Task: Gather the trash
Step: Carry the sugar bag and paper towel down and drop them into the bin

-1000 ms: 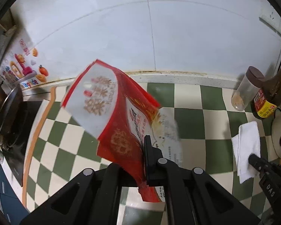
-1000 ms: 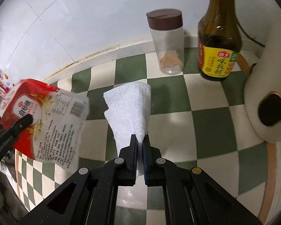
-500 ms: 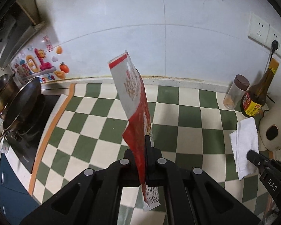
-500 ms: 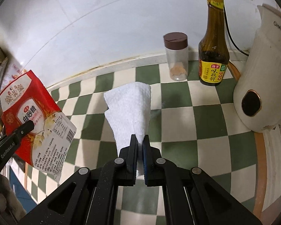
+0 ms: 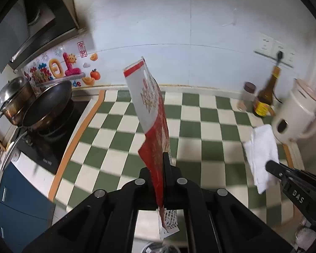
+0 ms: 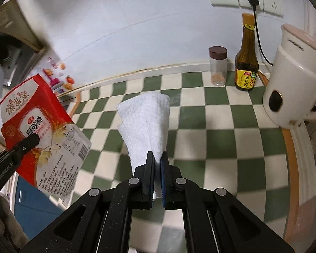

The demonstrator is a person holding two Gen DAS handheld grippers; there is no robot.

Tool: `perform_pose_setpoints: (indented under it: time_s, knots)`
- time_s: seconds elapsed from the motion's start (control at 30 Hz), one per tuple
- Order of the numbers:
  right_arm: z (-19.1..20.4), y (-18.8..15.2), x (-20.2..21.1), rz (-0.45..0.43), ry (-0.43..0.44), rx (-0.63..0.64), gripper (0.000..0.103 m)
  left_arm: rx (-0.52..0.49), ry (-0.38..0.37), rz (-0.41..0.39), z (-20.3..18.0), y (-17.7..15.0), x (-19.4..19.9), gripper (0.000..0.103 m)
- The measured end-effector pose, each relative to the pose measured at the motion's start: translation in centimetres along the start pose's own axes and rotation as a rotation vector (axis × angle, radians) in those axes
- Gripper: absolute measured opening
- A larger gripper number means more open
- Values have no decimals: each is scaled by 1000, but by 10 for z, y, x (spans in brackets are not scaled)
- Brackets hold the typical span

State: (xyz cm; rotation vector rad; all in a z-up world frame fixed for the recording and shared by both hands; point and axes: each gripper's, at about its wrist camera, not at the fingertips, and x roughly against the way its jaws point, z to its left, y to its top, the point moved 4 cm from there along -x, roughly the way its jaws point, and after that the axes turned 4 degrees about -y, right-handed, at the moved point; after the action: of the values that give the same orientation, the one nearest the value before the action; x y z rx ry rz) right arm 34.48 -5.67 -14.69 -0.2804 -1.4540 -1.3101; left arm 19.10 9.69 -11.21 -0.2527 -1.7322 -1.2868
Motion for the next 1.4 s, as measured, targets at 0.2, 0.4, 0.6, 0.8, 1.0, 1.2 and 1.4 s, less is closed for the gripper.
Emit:
perform_pose_setpoints:
  time_s: [0.2, 0.4, 0.6, 0.8, 1.0, 1.2, 1.4]
  knots:
    - [45, -71, 63, -34, -9, -8, 5, -49, -73, 4, 25, -62, 57, 0]
    - [80, -163, 119, -31, -44, -61, 5, -81, -139, 41, 47, -126, 102, 0]
    - [90, -253, 139, 48, -67, -107, 5, -91, -180, 166, 57, -196, 102, 0]
    - [72, -344, 94, 220, -89, -136, 5, 17, -210, 397, 67, -274, 34, 0]
    - [39, -437, -6, 392, -100, -149, 5, 119, -217, 577, 67, -363, -76, 0]
    - [5, -531, -131, 503, -120, -197, 5, 157, -245, 688, 57, -463, -205, 0]
    - [-18, -625, -257, 614, -127, -220, 5, 130, -270, 814, 51, -571, -323, 0]
